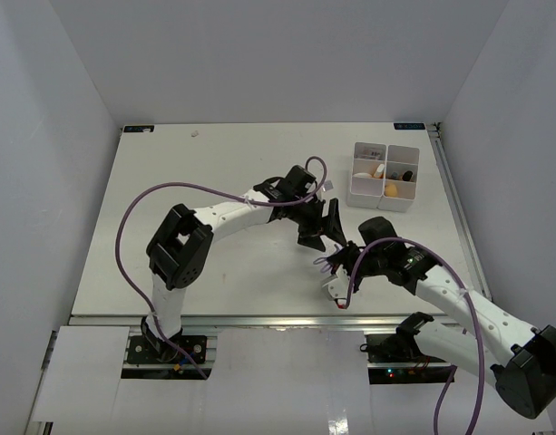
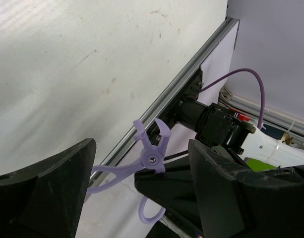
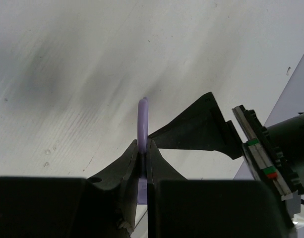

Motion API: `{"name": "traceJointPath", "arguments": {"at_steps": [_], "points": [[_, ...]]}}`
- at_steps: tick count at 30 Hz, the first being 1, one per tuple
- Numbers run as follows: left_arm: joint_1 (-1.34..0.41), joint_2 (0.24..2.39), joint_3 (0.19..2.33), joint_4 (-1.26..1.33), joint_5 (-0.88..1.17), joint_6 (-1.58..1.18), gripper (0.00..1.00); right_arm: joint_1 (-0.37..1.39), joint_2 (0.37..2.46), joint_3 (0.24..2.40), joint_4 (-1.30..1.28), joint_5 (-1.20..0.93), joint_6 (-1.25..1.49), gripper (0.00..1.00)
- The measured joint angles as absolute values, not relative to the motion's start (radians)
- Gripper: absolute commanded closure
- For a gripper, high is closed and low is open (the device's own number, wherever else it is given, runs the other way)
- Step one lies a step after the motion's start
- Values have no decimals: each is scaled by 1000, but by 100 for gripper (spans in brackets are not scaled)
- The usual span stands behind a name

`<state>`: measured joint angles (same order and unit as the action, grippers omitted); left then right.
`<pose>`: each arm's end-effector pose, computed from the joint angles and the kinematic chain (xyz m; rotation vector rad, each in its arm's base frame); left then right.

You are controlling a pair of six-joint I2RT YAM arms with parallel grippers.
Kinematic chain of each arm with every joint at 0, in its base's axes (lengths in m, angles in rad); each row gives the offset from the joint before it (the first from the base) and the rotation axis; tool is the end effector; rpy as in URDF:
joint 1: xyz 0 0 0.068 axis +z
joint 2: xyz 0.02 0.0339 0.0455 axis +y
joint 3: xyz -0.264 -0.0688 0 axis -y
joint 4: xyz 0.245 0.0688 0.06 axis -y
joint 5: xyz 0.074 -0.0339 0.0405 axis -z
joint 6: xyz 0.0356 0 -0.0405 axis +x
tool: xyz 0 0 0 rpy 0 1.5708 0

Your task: Organize the makeup

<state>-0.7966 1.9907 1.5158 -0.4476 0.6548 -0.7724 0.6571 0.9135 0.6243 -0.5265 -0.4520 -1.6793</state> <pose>0.2884 -0.3259 0.2144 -0.3554 -2.8123 1.3455 0.1356 0.1243 0.2329 -2.1750 0.7007 0.0149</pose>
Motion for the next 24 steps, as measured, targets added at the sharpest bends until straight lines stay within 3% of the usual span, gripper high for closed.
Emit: {"name": "traceJointPath", "arguments": {"at_steps": [3,8,14,19,24], "points": [[-758,1952,1515,-477,603,-748,13,657,890,608,-532,-463,-1651,92],[-651,1803,1475,-499,453,-677,2,644,853,590,-533,-489,-1526,92],[-535,1467,1275,-471,238,-526,2,428,857,591,-421,-559,-1310,92],[-533,1197,1012,-359,140,-386,2,222,1035,698,-330,-643,-1133,92],[-533,1075,837,-326,70,-283,2,172,1179,823,-232,-662,-1042,92]]}}
